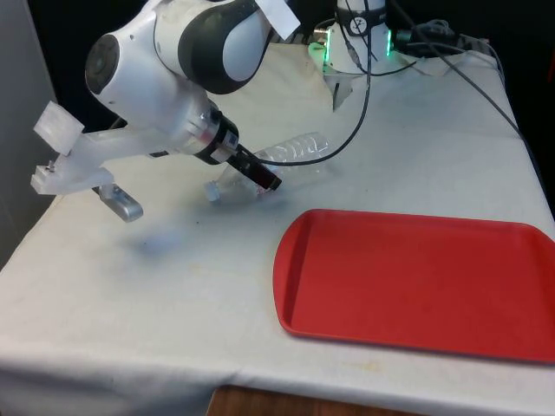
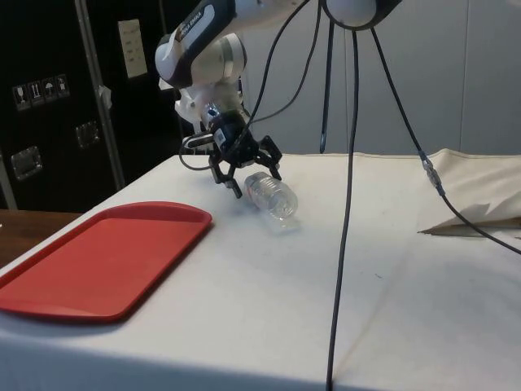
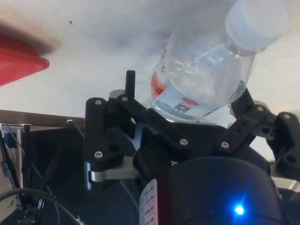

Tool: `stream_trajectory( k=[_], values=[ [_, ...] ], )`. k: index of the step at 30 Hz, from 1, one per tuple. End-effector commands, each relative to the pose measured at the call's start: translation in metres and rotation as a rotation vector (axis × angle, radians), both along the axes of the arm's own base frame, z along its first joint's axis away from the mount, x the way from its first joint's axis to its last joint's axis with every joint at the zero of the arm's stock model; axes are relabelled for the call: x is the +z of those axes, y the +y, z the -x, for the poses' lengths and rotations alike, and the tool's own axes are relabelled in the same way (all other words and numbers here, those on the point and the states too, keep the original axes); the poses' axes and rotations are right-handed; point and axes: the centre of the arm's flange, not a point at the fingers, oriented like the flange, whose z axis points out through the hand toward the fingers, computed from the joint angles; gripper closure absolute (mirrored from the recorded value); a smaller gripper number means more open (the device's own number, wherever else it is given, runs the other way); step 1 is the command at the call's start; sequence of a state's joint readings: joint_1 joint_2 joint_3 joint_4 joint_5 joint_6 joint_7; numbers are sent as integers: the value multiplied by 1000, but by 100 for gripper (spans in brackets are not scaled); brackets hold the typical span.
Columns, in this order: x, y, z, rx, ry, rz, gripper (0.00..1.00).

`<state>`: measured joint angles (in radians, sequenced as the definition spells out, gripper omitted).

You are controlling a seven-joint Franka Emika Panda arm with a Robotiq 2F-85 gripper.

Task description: Place the bottle upright on the tray.

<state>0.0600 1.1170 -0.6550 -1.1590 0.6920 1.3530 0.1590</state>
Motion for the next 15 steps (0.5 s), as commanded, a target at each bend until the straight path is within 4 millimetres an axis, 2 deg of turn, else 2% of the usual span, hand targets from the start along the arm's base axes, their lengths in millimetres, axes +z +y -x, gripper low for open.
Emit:
stream_trajectory(
  k=[1,15],
  values=[
    [-2,1,-1,-5,11,-6,0],
    [-6,-4,-1,-14,8,-10,0]
  ],
)
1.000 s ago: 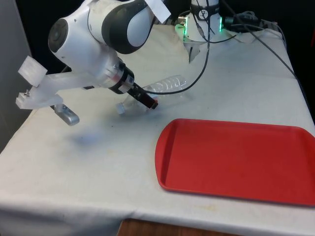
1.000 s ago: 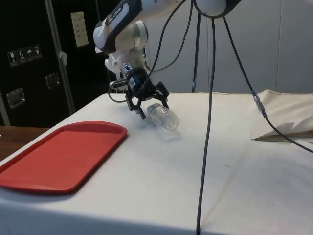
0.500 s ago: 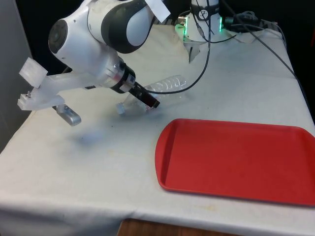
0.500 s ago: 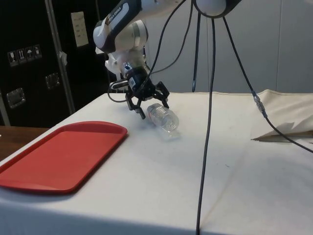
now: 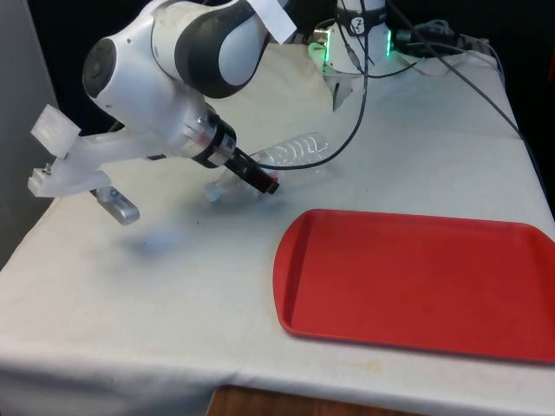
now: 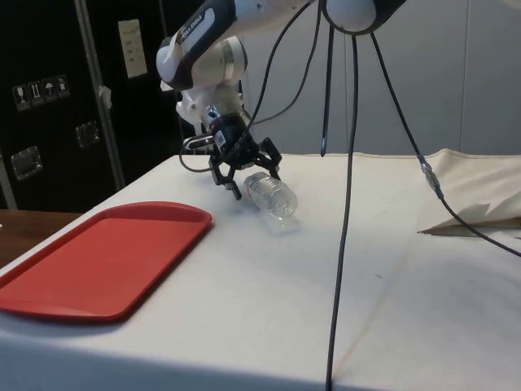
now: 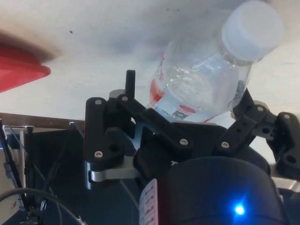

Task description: Place the bottle upright on the tray.

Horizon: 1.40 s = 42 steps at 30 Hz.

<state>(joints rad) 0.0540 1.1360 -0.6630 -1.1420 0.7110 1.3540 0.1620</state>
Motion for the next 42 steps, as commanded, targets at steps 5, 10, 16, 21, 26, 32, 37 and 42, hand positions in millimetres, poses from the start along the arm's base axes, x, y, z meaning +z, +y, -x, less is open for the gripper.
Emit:
stream_trajectory(
  k=[5,10,16,21,26,32,37,42],
  values=[
    [0,-1,1,-2,1,1,0],
    [0,-4,1,-9,10,-9,9],
    [0,-4,1,-10,10,-10,37],
    [1,-4,1,-11,13,-11,56],
    [2,-4,0,-9,13,-11,64],
    [8,-4,0,-8,9,-7,65],
    [24,-4,-1,-7,7,8,65],
    [36,-4,-2,-6,7,18,65]
  ],
)
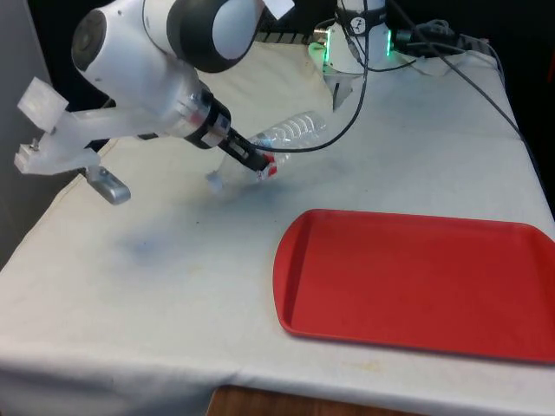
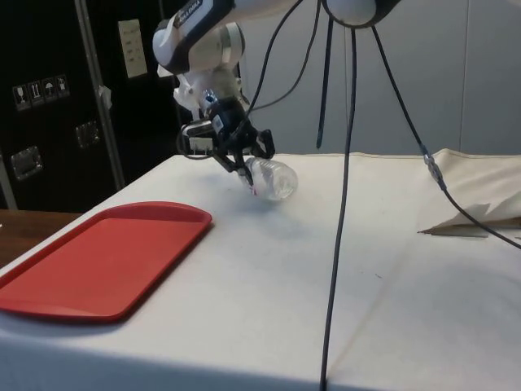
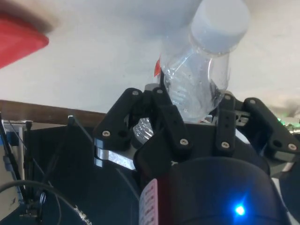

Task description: Place the bottle upright on the tray.

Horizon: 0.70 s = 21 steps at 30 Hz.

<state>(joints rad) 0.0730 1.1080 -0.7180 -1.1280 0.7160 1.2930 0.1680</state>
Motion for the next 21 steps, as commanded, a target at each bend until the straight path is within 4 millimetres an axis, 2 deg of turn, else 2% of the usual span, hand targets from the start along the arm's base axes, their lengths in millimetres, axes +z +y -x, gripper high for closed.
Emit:
stream_trajectory(
  k=[1,21],
  values=[
    [6,0,0,-2,0,8,65],
    [65,9,-5,3,-2,54,65]
  ],
)
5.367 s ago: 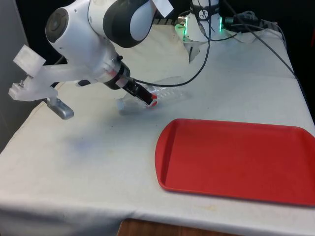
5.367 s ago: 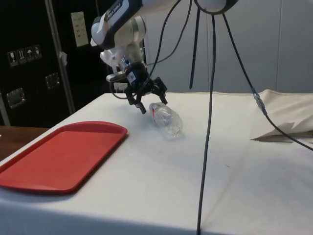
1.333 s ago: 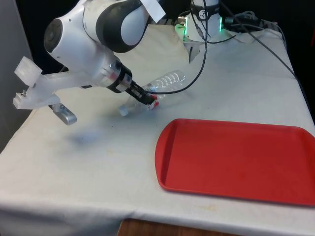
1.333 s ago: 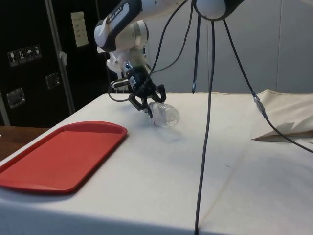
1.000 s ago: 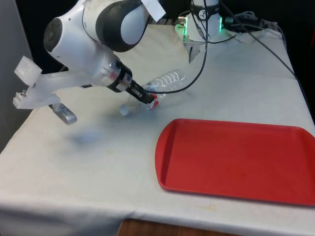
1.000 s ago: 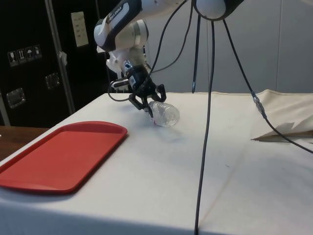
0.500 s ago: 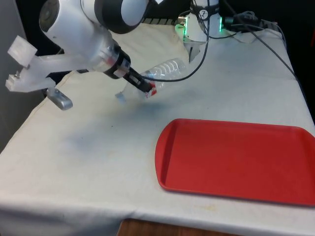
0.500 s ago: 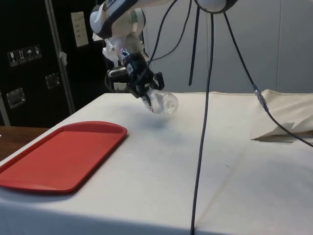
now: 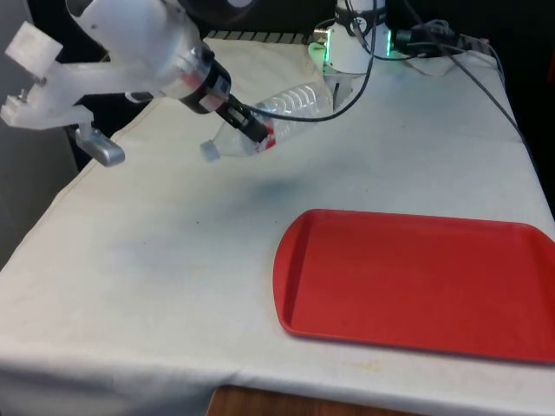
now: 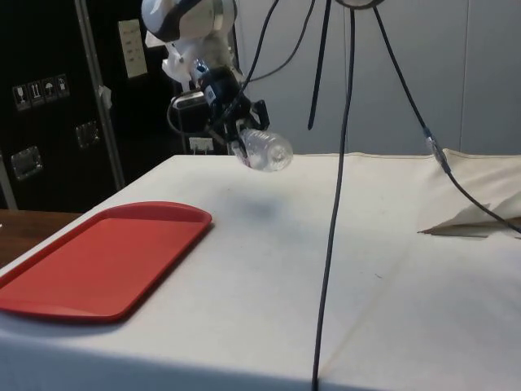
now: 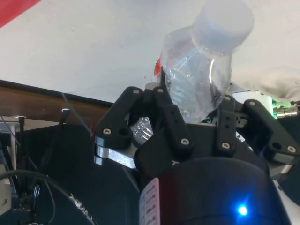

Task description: Place the bottle upright on the tray.

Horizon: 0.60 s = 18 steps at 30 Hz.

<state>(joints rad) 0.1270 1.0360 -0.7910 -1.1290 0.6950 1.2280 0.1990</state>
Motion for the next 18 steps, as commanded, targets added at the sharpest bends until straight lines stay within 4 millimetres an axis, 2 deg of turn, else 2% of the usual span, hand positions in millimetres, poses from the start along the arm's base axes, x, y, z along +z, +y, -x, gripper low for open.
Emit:
stream_trajectory(
  k=[1,3,4,5,9,12,13,18],
  values=[
    [7,1,0,0,-2,7,65],
    [16,3,0,2,-3,14,65],
    [10,1,0,2,-1,8,65],
    [19,3,0,2,-4,17,65],
    [32,7,0,5,-7,28,65],
    [38,9,2,7,-10,33,65],
    [34,8,1,9,3,22,65],
    [48,14,3,12,-22,40,65]
  ],
)
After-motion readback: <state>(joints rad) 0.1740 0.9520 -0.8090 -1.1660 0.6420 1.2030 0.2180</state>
